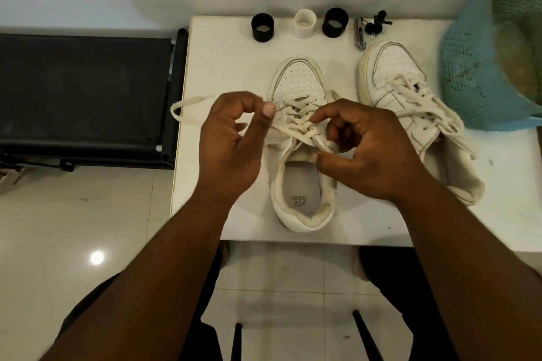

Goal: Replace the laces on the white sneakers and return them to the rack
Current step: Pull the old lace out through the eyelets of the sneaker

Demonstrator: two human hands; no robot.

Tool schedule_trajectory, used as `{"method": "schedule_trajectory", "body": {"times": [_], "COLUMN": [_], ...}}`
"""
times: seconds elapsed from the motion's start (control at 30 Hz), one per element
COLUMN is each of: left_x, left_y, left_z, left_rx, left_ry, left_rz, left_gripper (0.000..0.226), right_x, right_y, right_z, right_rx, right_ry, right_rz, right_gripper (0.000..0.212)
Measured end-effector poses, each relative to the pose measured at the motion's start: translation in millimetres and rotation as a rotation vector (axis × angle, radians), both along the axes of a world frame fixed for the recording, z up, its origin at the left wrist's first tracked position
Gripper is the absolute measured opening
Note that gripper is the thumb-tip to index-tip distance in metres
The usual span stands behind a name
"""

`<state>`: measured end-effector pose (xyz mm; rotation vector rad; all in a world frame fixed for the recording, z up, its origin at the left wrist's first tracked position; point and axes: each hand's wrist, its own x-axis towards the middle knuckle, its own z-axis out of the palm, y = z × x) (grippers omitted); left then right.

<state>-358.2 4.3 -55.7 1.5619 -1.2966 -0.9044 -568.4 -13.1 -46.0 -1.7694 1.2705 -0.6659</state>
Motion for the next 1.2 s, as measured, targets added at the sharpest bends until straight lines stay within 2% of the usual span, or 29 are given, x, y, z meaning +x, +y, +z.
{"method": "schedule_trajectory", "body": {"times": [0.1, 0.17, 0.23, 0.3, 0.4, 0.47, 0.6, 0.67, 0.77, 0.9, 1.0, 1.07, 1.13, 1.2], "left_x": [1.3, -0.3, -1.2, -1.0, 5.8, 10.7, 4.6, 1.6, 1.2, 1.6, 4.5, 6.3, 6.1, 5.7], "left_y": [4.8, 5.9, 5.9, 5.1, -1.6, -3.5, 5.1, 5.6, 5.3, 3.1, -0.8, -2.1, -0.6, 2.1], "left_z": [0.2, -1.0, -1.5, -0.5, 0.1, 0.9, 3.6, 2.4, 3.0, -0.4, -3.9, -5.5, -5.9, -5.6], "left_rx": [-0.108, -0.133, -0.160, -0.173, -0.061, -0.026, -0.094, -0.134, -0.157, -0.055, 0.126, 0.157, 0.096, -0.020], "left_ry": [-0.103, -0.145, -0.124, -0.103, 0.014, 0.044, -0.040, -0.061, -0.070, -0.058, 0.107, 0.095, 0.061, -0.006], "left_rz": [-0.209, -0.221, -0.183, -0.118, 0.083, 0.106, -0.273, -0.336, -0.290, -0.278, -0.045, 0.067, 0.037, -0.114], "left_gripper": [0.028, 0.020, 0.011, 0.015, 0.015, 0.013, 0.016, 0.013, 0.008, 0.009, 0.016, 0.016, 0.015, 0.024], "right_x": [-0.2, -0.4, -0.3, -0.9, -1.6, -1.3, 0.0, -0.3, -1.7, -1.5, -1.4, -1.4, -1.4, -1.0], "right_y": [-0.8, -1.1, -0.8, -0.6, -0.6, -0.5, -0.1, -0.6, -0.8, -0.6, -0.8, -0.4, -0.2, -0.3], "right_z": [-0.4, -0.8, -0.7, -0.8, -0.4, -0.2, -0.2, -0.2, 0.0, 0.1, -0.5, -0.1, 0.5, 0.9], "right_rx": [0.001, -0.005, -0.001, 0.005, 0.006, 0.008, -0.001, -0.009, -0.005, 0.002, 0.007, 0.007, 0.008, 0.009], "right_ry": [-0.010, -0.010, -0.018, -0.023, -0.014, -0.011, -0.014, 0.000, 0.003, 0.003, -0.003, -0.006, -0.001, 0.006], "right_rz": [0.005, 0.010, 0.011, 0.004, 0.000, 0.003, 0.001, 0.005, 0.007, 0.009, 0.011, 0.009, 0.008, 0.013], "right_gripper": [0.041, 0.040, 0.041, 0.041, 0.041, 0.041, 0.040, 0.039, 0.040, 0.043, 0.042, 0.042, 0.042, 0.042]}}
